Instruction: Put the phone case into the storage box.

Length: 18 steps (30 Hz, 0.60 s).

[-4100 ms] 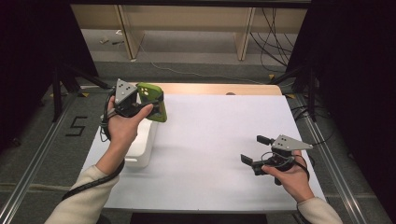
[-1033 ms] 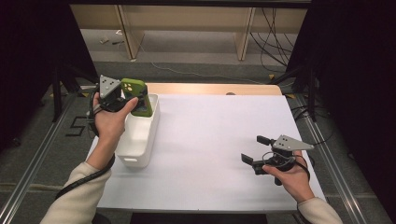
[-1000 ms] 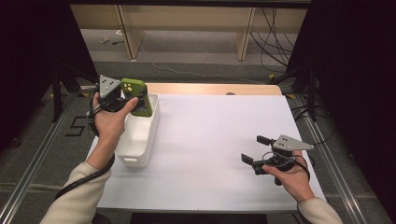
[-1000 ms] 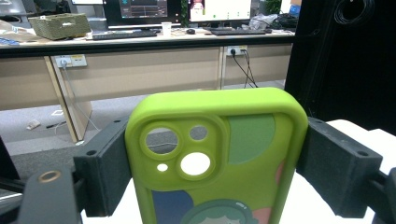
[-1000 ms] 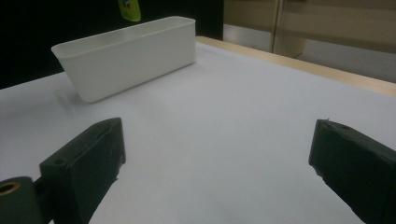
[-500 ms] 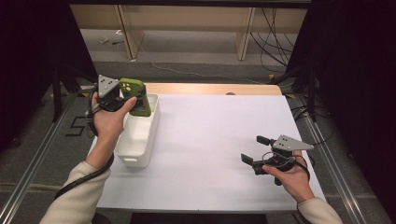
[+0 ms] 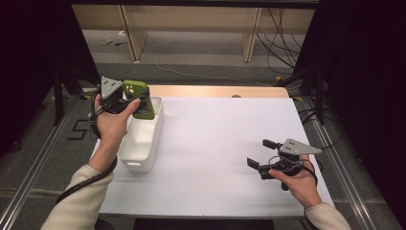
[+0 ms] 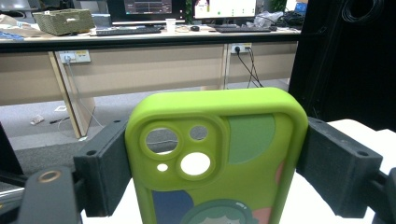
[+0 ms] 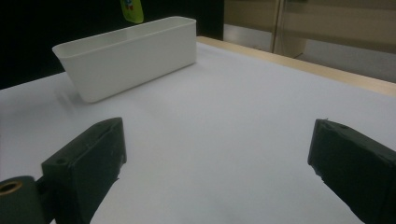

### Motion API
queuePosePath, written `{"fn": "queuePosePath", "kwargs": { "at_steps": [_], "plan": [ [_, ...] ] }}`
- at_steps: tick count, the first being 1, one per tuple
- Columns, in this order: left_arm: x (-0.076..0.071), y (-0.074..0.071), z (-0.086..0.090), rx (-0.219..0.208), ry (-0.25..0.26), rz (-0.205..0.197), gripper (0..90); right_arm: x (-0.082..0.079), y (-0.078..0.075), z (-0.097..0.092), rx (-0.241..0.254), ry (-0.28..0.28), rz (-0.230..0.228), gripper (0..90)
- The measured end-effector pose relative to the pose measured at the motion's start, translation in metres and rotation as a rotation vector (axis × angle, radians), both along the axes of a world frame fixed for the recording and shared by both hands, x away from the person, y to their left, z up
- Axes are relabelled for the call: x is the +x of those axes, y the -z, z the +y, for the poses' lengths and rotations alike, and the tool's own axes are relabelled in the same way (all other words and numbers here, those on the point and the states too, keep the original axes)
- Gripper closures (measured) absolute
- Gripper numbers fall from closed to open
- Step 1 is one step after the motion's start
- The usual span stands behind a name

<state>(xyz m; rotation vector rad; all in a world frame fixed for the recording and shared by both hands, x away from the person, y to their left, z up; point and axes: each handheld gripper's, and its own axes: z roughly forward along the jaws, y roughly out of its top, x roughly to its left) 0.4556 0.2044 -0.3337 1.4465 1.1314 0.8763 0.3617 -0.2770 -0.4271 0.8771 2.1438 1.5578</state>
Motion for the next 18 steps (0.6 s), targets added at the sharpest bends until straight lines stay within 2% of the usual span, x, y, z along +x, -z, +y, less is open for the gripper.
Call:
{"fn": "queuePosePath", "kwargs": {
  "at_steps": [18],
  "plan": [
    [0.0104, 0.0044, -0.0012, 0.011, -0.017, 0.003, 16.5, 0.0001, 0.0001, -0.0003, 0.002, 0.0, 0.002, 5.6]
  ]
}}
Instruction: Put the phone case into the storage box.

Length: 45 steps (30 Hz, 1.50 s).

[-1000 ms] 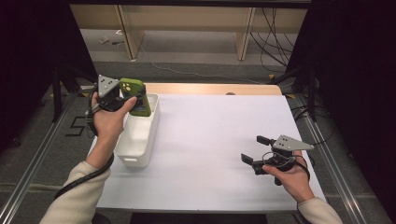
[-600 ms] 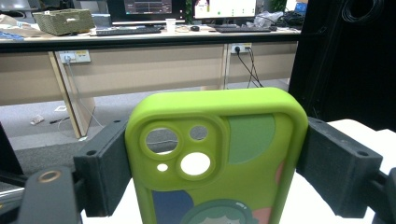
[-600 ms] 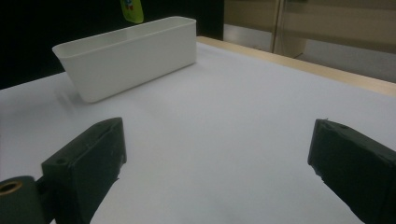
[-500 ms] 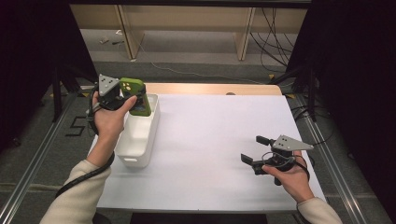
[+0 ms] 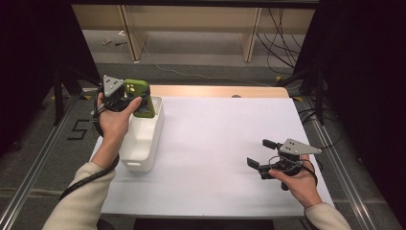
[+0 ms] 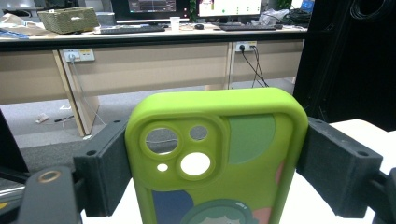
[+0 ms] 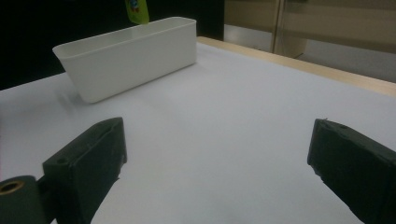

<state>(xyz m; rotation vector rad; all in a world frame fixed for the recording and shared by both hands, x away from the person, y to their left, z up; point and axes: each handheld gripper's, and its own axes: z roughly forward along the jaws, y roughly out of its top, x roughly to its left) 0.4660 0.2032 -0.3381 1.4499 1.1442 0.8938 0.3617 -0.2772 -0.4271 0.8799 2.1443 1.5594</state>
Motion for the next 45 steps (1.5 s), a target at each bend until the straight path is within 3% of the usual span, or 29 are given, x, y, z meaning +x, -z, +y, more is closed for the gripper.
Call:
{"fn": "queuePosePath", "kwargs": {
  "at_steps": [45],
  "plan": [
    [0.02, 0.003, 0.002, 0.002, -0.008, 0.01, 16.4, 0.001, 0.001, 0.0, 0.011, -0.002, 0.002, 6.9]
  ]
}}
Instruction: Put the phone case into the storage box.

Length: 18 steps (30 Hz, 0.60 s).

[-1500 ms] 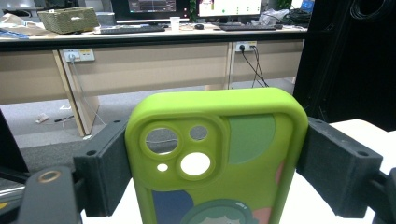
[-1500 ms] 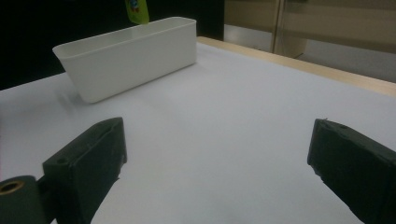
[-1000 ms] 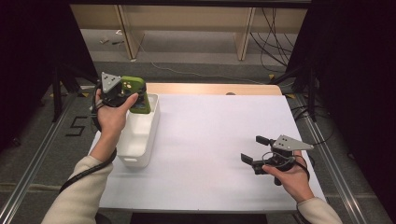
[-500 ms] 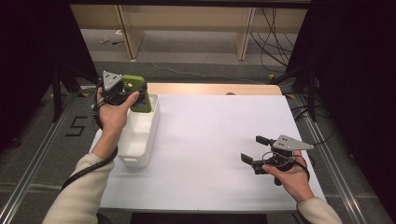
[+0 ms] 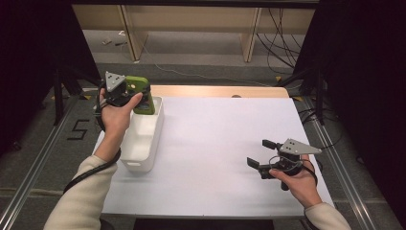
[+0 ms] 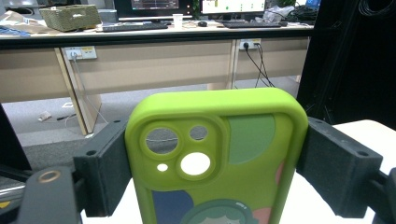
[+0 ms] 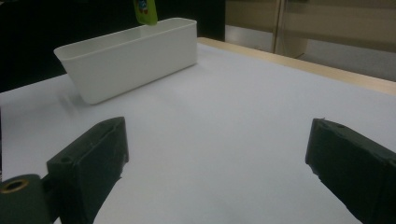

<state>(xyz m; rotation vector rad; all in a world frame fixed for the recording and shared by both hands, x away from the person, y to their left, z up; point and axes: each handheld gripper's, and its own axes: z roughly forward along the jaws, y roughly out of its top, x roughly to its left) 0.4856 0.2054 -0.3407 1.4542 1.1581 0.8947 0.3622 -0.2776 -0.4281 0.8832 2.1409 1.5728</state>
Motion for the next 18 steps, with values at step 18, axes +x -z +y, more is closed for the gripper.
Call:
{"fn": "queuePosePath", "kwargs": {
  "at_steps": [18],
  "plan": [
    [0.01, -0.001, -0.003, 0.005, -0.003, 0.008, 16.4, 0.0, 0.0, 0.0, 0.005, 0.001, 0.004, 7.3]
  ]
}}
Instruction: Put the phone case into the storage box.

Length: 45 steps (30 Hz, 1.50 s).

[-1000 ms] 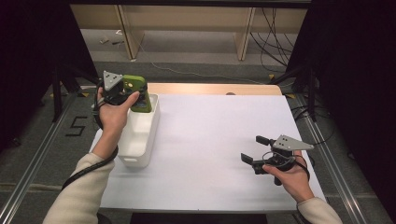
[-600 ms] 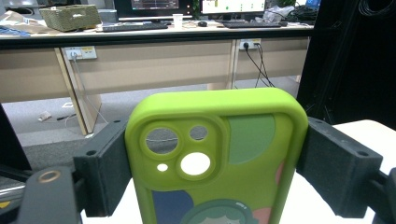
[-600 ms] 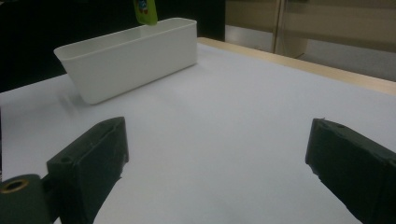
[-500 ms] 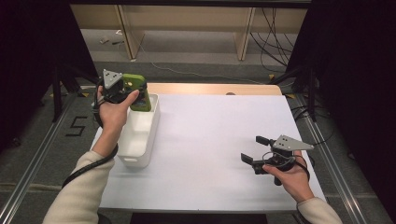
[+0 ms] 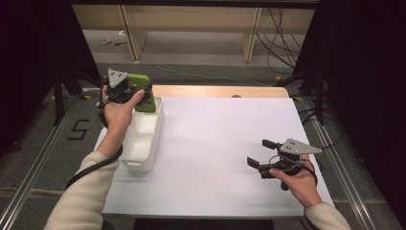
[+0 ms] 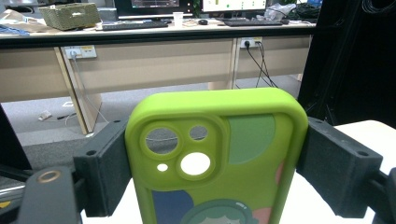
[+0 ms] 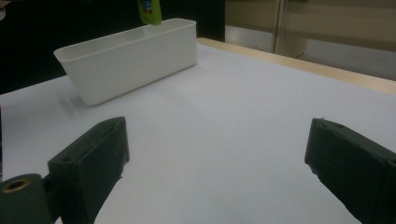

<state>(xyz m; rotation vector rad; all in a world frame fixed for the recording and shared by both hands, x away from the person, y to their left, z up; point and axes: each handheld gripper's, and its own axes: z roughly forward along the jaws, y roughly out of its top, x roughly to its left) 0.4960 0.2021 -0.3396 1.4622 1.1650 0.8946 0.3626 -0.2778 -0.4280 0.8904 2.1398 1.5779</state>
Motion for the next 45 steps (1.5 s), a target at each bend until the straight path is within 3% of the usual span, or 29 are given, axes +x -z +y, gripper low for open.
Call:
{"fn": "queuePosePath", "kwargs": {
  "at_steps": [45],
  "plan": [
    [0.015, -0.001, -0.001, 0.012, 0.0, 0.015, 16.4, 0.0, 0.0, 0.0, 0.006, 0.0, 0.003, 8.0]
  ]
}}
